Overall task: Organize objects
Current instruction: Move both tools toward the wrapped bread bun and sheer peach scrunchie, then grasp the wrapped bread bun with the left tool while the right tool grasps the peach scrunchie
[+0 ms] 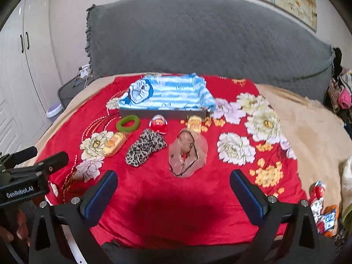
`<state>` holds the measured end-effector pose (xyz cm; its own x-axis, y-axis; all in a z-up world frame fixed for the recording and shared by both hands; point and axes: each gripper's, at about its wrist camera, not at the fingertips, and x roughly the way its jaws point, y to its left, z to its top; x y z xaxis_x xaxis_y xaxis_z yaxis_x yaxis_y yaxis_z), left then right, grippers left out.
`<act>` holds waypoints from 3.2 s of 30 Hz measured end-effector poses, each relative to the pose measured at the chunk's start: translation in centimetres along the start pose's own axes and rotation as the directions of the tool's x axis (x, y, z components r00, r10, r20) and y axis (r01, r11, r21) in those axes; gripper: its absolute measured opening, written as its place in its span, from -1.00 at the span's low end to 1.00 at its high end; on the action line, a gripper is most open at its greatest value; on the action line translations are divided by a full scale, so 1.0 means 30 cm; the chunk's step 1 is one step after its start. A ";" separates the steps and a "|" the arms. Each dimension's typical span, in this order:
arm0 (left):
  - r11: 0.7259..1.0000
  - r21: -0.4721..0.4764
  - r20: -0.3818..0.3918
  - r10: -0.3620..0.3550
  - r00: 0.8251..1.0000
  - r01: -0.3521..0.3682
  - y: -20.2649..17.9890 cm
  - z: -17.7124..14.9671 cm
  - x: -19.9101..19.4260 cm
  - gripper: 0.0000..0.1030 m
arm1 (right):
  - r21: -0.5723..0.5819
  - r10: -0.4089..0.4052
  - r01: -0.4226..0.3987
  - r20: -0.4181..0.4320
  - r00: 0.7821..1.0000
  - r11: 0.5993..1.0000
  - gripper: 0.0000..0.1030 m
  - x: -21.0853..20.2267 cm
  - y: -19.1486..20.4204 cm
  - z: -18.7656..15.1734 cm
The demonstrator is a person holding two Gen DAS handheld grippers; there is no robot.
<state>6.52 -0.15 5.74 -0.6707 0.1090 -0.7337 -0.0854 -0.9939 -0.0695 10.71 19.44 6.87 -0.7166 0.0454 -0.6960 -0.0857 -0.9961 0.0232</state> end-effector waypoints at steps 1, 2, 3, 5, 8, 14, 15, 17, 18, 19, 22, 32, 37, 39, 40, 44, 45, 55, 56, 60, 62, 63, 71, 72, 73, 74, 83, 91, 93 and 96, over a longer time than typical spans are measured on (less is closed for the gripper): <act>1.000 0.004 -0.009 -0.001 1.000 0.001 -0.002 -0.004 0.015 1.00 | 0.001 -0.003 0.003 -0.004 1.000 1.000 0.99 0.007 -0.003 -0.002; 1.000 0.007 -0.013 0.000 1.000 0.000 -0.004 -0.006 0.024 1.00 | 0.000 -0.004 0.004 -0.008 1.000 1.000 0.99 0.015 -0.003 -0.001; 1.000 0.006 -0.016 0.000 1.000 0.000 -0.004 -0.006 0.037 1.00 | -0.003 -0.011 0.011 -0.009 1.000 1.000 0.99 0.024 -0.004 0.001; 1.000 -0.001 -0.028 0.005 1.000 -0.005 -0.003 -0.004 0.061 1.00 | -0.008 -0.013 0.012 -0.014 1.000 1.000 0.99 0.037 -0.001 0.003; 1.000 -0.007 -0.037 0.008 0.999 -0.008 -0.002 0.006 0.095 1.00 | -0.018 -0.017 0.016 -0.029 0.999 1.000 0.99 0.066 0.008 0.002; 0.999 -0.026 -0.063 0.021 0.998 -0.023 0.022 0.026 0.178 1.00 | -0.005 -0.018 0.017 -0.055 0.998 1.000 0.99 0.127 0.000 0.011; 0.999 -0.029 -0.069 0.022 0.997 -0.024 0.025 0.027 0.189 1.00 | -0.005 -0.016 0.016 -0.056 0.998 1.000 0.99 0.137 -0.002 0.015; 0.999 -0.026 -0.087 0.020 0.996 -0.022 0.025 0.029 0.222 1.00 | 0.001 -0.018 0.018 -0.065 0.998 1.000 0.99 0.161 -0.006 0.026; 1.000 -0.020 -0.088 0.020 0.996 -0.022 0.024 0.029 0.230 1.00 | 0.004 -0.018 0.019 -0.069 0.997 1.000 0.99 0.169 -0.007 0.029; 1.000 -0.012 -0.090 0.025 0.996 -0.026 0.020 0.030 0.240 1.00 | 0.006 -0.024 0.024 -0.072 0.997 1.000 0.99 0.179 -0.008 0.033; 1.000 0.003 -0.098 0.020 0.995 -0.020 0.011 0.036 0.269 1.00 | 0.006 -0.031 0.031 -0.078 0.996 0.999 0.99 0.207 -0.008 0.045; 1.000 0.001 -0.111 0.009 0.994 -0.009 0.013 0.077 0.367 1.00 | 0.014 -0.070 0.072 -0.122 0.990 0.997 0.99 0.321 -0.023 0.071; 1.000 0.006 -0.128 0.010 0.992 -0.010 0.022 0.089 0.429 1.00 | 0.027 -0.073 0.078 -0.150 0.986 0.997 0.99 0.379 -0.038 0.075; 1.000 0.004 -0.134 0.007 0.991 -0.007 0.025 0.091 0.450 1.00 | 0.029 -0.079 0.084 -0.160 0.984 0.996 0.99 0.401 -0.041 0.076; 1.000 0.004 -0.142 0.013 0.990 -0.012 0.027 0.093 0.466 1.00 | 0.029 -0.080 0.086 -0.163 0.983 0.996 0.99 0.410 -0.043 0.076; 1.000 -0.009 -0.157 0.007 0.988 -0.009 0.035 0.097 0.513 1.00 | 0.026 -0.087 0.093 -0.174 0.981 0.995 0.99 0.442 -0.044 0.078; 1.000 -0.014 -0.159 0.006 0.987 -0.009 0.037 0.101 0.525 1.00 | 0.027 -0.088 0.094 -0.176 0.981 0.995 0.99 0.448 -0.046 0.078; 1.000 0.000 -0.180 0.003 0.984 -0.003 0.036 0.119 0.628 1.00 | 0.036 -0.112 0.123 -0.218 0.969 0.992 0.99 0.534 -0.070 0.076; 1.000 -0.002 -0.178 0.004 0.984 -0.004 0.039 0.122 0.634 1.00 | 0.035 -0.115 0.126 -0.221 0.968 0.991 0.99 0.541 -0.072 0.076; 1.000 -0.004 -0.182 -0.001 0.983 0.000 0.046 0.136 0.659 1.00 | 0.043 -0.120 0.134 -0.237 0.964 0.990 0.99 0.568 -0.079 0.075; 1.000 -0.006 -0.182 -0.004 0.983 0.003 0.053 0.142 0.673 1.00 | 0.047 -0.116 0.131 -0.239 0.964 0.990 0.99 0.576 -0.079 0.076; 1.000 -0.010 -0.183 -0.007 0.983 0.005 0.055 0.145 0.679 1.00 | 0.049 -0.119 0.134 -0.242 0.963 0.990 0.99 0.582 -0.080 0.076; 1.000 -0.013 -0.164 -0.005 0.986 0.003 0.073 0.152 0.704 0.99 | 0.061 -0.102 0.121 -0.259 0.960 0.991 0.88 0.630 -0.087 0.078; 1.000 -0.014 -0.170 -0.003 0.985 0.001 0.076 0.151 0.710 0.99 | 0.061 -0.101 0.120 -0.262 0.960 0.991 0.82 0.636 -0.086 0.079; 1.000 -0.016 -0.174 -0.006 0.985 0.003 0.077 0.151 0.716 0.98 | 0.062 -0.098 0.118 -0.266 0.959 0.991 0.79 0.644 -0.086 0.080; 1.000 -0.021 -0.179 -0.010 0.984 0.007 0.080 0.149 0.721 0.97 | 0.064 -0.094 0.115 -0.268 0.959 0.991 0.75 0.650 -0.086 0.080; 0.998 0.003 -0.227 -0.056 0.972 0.058 0.057 0.135 0.761 0.39 | 0.041 -0.089 0.108 -0.317 0.944 0.993 0.39 0.708 -0.072 0.071; 0.995 0.001 -0.261 -0.096 0.960 0.100 0.043 0.131 0.783 -0.04 | 0.054 -0.056 0.077 -0.324 0.945 0.996 -0.01 0.712 -0.075 0.068; 0.994 0.000 -0.255 -0.108 0.961 0.112 0.042 0.136 0.780 -0.10 | 0.057 -0.043 0.065 -0.322 0.946 0.996 -0.17 0.711 -0.073 0.071; 0.992 0.015 -0.245 -0.118 0.962 0.125 0.034 0.143 0.771 -0.11 | 0.060 -0.020 0.041 -0.314 0.949 0.997 -0.35 0.704 -0.070 0.076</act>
<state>-12.24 1.42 -8.39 -0.4549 0.2181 -0.8634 -0.1796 -0.9721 -0.1510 -5.82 22.66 -6.23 -0.4615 0.0392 -0.8863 -0.1565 -0.9869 0.0378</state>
